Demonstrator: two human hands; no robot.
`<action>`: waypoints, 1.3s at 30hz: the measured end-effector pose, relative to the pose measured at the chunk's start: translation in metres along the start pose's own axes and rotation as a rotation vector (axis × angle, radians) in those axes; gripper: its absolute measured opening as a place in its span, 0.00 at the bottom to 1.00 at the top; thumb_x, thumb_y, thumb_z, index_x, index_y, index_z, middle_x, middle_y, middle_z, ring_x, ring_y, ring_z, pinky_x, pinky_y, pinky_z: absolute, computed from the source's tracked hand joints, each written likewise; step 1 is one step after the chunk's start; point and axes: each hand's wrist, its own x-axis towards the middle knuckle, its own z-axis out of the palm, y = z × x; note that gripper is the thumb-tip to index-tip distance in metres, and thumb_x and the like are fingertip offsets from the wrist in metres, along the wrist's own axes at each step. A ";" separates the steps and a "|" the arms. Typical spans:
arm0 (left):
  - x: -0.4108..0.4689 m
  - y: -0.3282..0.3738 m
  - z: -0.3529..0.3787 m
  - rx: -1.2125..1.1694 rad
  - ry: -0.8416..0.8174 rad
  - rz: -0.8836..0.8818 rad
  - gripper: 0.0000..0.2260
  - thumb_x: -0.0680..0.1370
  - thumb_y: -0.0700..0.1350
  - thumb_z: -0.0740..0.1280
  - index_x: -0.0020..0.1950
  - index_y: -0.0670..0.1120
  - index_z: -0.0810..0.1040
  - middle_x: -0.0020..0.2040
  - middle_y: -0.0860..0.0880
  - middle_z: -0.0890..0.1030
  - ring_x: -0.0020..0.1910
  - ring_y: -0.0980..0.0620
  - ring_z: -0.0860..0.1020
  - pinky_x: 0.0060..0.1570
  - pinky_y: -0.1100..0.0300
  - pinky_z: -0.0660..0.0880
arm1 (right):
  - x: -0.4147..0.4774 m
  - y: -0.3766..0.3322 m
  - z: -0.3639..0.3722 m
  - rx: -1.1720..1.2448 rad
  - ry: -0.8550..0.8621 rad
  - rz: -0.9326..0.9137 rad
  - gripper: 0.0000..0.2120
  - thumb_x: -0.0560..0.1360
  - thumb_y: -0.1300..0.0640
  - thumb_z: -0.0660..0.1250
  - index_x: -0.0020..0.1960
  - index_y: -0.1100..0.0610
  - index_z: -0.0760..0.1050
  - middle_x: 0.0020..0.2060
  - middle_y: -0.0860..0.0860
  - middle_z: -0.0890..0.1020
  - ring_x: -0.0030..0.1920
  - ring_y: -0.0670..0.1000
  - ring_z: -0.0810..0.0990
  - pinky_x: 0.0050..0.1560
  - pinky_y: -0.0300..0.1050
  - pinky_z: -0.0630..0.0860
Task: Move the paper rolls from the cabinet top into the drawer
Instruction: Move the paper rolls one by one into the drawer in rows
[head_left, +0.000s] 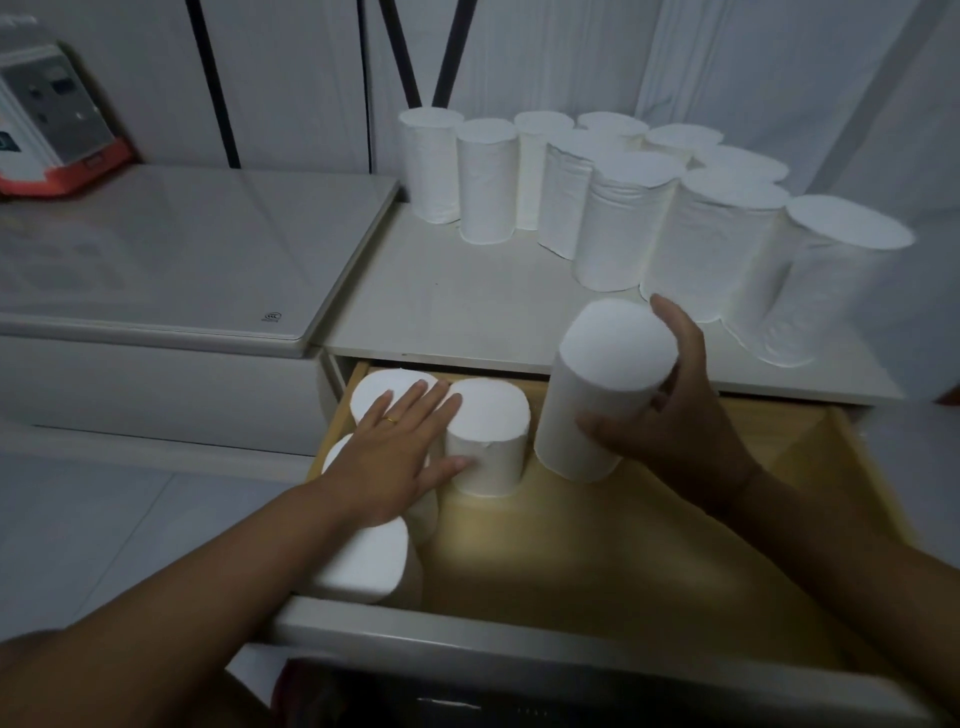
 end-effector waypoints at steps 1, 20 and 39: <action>0.000 0.001 -0.001 -0.003 0.001 -0.001 0.32 0.78 0.63 0.49 0.77 0.52 0.45 0.78 0.52 0.43 0.76 0.54 0.40 0.72 0.56 0.36 | -0.004 0.006 -0.001 -0.037 -0.004 -0.007 0.53 0.58 0.59 0.80 0.73 0.51 0.51 0.68 0.48 0.63 0.66 0.47 0.68 0.61 0.52 0.75; 0.000 0.000 0.001 0.006 -0.001 -0.001 0.34 0.75 0.69 0.40 0.77 0.54 0.44 0.74 0.57 0.38 0.76 0.55 0.39 0.72 0.57 0.35 | -0.034 0.080 0.023 -0.170 -0.163 0.014 0.49 0.56 0.56 0.82 0.68 0.50 0.55 0.63 0.43 0.63 0.62 0.49 0.68 0.57 0.45 0.74; -0.001 -0.001 0.002 0.013 -0.010 0.002 0.37 0.72 0.70 0.36 0.77 0.54 0.44 0.74 0.56 0.38 0.76 0.56 0.39 0.72 0.56 0.37 | -0.040 0.086 0.026 -0.178 -0.244 0.046 0.50 0.58 0.55 0.81 0.70 0.52 0.53 0.65 0.48 0.63 0.63 0.51 0.68 0.58 0.53 0.76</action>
